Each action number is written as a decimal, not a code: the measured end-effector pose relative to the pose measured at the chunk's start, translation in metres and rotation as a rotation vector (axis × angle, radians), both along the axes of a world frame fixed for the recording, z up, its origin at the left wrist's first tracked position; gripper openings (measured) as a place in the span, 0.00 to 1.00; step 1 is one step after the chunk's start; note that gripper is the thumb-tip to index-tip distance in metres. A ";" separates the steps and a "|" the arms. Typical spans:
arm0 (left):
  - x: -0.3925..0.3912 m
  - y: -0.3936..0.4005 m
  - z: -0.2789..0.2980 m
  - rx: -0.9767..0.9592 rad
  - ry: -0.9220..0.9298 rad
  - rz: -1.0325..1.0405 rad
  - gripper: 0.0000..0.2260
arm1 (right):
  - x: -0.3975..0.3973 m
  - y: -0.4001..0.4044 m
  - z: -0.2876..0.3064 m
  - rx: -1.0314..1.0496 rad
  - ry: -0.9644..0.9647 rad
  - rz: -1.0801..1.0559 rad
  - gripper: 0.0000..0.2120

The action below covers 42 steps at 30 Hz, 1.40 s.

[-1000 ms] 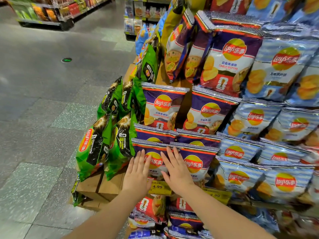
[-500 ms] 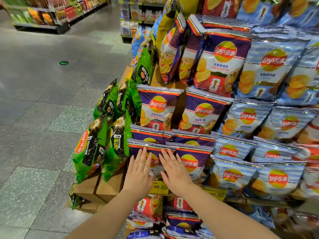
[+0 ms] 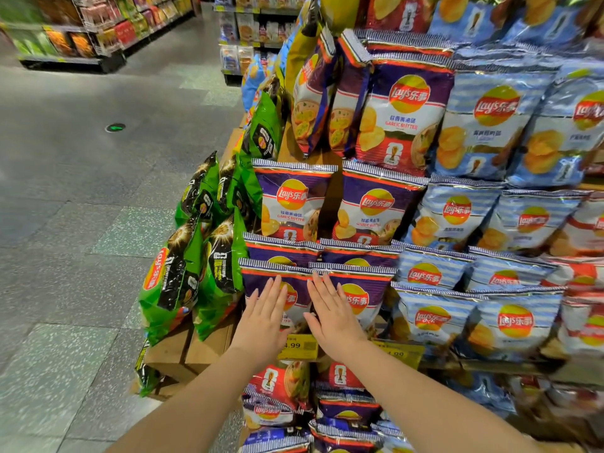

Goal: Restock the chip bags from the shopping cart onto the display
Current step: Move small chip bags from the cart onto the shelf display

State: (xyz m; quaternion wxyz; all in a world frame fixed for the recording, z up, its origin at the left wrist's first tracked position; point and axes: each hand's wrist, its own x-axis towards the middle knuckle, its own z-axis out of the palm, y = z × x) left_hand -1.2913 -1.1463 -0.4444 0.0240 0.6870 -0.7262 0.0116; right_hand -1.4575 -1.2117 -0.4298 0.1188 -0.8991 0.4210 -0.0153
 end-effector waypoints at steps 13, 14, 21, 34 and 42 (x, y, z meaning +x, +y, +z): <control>-0.016 0.011 0.043 0.127 -0.091 0.026 0.33 | -0.020 0.017 0.023 0.007 0.002 -0.036 0.30; -0.017 0.014 0.050 0.129 -0.089 0.030 0.32 | -0.021 0.020 0.029 0.003 0.000 -0.030 0.28; -0.033 0.045 0.094 0.076 -0.116 0.053 0.31 | -0.029 0.046 0.064 -0.096 -0.045 0.083 0.34; -0.102 0.117 0.191 -0.191 0.000 -0.096 0.34 | -0.108 0.131 0.171 -0.297 -0.201 -0.034 0.41; -0.156 0.211 0.195 -0.184 0.035 -0.139 0.32 | -0.170 0.237 0.184 -0.263 -0.191 -0.118 0.46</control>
